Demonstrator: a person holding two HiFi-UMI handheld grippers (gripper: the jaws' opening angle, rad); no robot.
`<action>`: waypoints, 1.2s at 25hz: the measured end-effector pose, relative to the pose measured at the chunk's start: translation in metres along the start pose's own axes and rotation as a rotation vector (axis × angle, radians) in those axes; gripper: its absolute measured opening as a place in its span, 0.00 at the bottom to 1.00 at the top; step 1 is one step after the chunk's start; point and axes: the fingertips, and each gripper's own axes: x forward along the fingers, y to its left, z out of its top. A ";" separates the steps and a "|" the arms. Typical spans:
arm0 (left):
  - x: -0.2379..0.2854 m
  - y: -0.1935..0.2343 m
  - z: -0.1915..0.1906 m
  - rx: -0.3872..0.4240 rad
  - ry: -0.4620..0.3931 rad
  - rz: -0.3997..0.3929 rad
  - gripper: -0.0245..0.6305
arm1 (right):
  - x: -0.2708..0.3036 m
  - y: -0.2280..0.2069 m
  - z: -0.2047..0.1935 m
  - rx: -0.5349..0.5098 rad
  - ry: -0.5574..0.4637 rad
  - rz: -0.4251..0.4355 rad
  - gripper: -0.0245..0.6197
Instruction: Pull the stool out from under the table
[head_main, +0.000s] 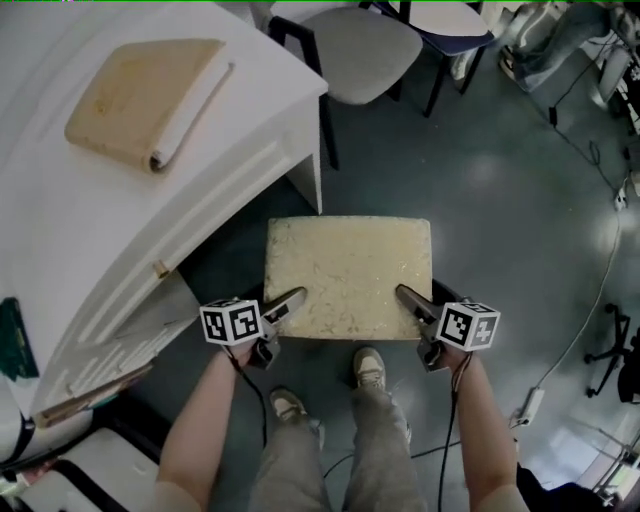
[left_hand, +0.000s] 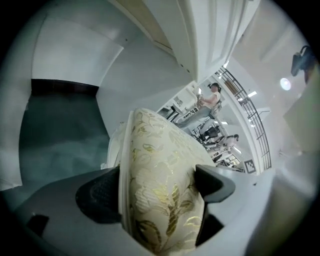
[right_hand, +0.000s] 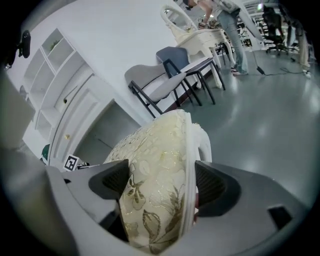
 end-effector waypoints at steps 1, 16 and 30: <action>0.008 -0.013 0.001 0.020 0.016 -0.016 0.74 | -0.015 -0.007 0.002 0.017 -0.019 -0.014 0.70; 0.086 -0.230 0.004 0.331 0.239 -0.205 0.74 | -0.230 -0.077 0.009 0.243 -0.328 -0.181 0.71; 0.166 -0.384 -0.068 0.527 0.387 -0.374 0.74 | -0.379 -0.158 -0.039 0.387 -0.544 -0.320 0.71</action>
